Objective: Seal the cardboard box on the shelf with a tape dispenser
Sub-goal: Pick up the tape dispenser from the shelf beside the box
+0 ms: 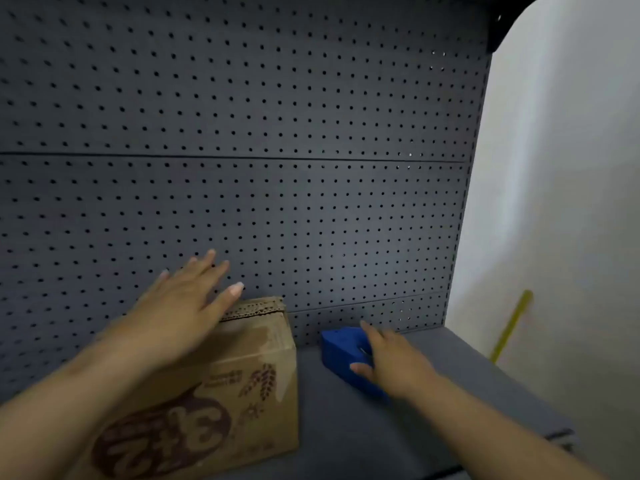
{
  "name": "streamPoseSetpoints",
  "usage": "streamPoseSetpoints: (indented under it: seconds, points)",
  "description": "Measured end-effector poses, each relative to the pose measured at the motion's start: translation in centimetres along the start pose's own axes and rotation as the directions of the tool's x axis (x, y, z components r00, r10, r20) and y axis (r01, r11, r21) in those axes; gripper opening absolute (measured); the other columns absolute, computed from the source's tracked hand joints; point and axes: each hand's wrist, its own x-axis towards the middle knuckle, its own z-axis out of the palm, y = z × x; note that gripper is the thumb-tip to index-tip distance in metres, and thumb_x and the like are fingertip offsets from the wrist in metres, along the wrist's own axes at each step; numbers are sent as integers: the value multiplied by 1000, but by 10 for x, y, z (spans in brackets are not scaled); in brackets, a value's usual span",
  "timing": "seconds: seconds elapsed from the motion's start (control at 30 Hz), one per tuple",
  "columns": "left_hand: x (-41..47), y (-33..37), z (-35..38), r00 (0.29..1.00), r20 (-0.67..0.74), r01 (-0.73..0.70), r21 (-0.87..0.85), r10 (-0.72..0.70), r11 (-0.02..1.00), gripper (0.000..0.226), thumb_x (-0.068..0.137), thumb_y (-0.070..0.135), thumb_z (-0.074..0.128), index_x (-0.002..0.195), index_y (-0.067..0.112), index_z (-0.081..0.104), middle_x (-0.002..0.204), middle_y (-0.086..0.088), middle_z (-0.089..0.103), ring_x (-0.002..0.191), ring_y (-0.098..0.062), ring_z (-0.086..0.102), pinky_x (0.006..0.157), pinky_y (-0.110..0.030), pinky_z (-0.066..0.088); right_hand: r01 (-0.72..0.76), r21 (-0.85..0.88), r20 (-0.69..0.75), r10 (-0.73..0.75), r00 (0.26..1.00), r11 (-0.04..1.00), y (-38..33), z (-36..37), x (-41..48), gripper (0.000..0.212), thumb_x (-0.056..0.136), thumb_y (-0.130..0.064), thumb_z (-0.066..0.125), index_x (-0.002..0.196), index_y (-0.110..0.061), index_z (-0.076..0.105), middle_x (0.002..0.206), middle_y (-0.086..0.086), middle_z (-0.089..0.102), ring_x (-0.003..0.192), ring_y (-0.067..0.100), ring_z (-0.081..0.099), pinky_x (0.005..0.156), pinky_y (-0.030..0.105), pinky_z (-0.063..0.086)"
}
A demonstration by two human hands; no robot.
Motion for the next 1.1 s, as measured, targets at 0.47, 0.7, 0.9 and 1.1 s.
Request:
streamPoseSetpoints:
  seconds: [0.47,0.7,0.9,1.1]
  points:
    - [-13,0,15,998,-21,67,102,-66,992,90,66,70,-3,149,35,4,154,18,-10,146,-4,-6,120,-32,-7,83,35,-35,-82,996,996,14,11,32,81,84,-47,61,150,-26,20,137,2,54,119,22,53,100,33,41]
    - [-8,26,-12,984,-136,78,-272,-119,959,61,91,55,29,147,31,28,158,10,18,145,-11,18,118,-31,12,459,298,-248,-397,884,837,4,-96,-1,80,77,-40,73,143,-42,30,136,-18,45,116,5,46,86,17,35]
    - [-13,38,-45,987,-98,-3,-803,-127,595,65,87,58,35,142,23,40,148,3,43,133,-11,43,113,-31,29,686,341,-308,-613,728,643,-34,-166,-41,73,74,-35,76,120,-65,28,118,-47,33,105,-18,45,81,0,37]
    - [-31,28,-74,998,-33,-15,-939,-47,343,57,91,54,30,113,15,65,108,-4,74,97,-14,71,85,-27,52,747,315,-286,-691,663,586,-68,-187,-48,70,74,-35,77,114,-68,29,118,-49,32,104,-23,41,76,-2,39]
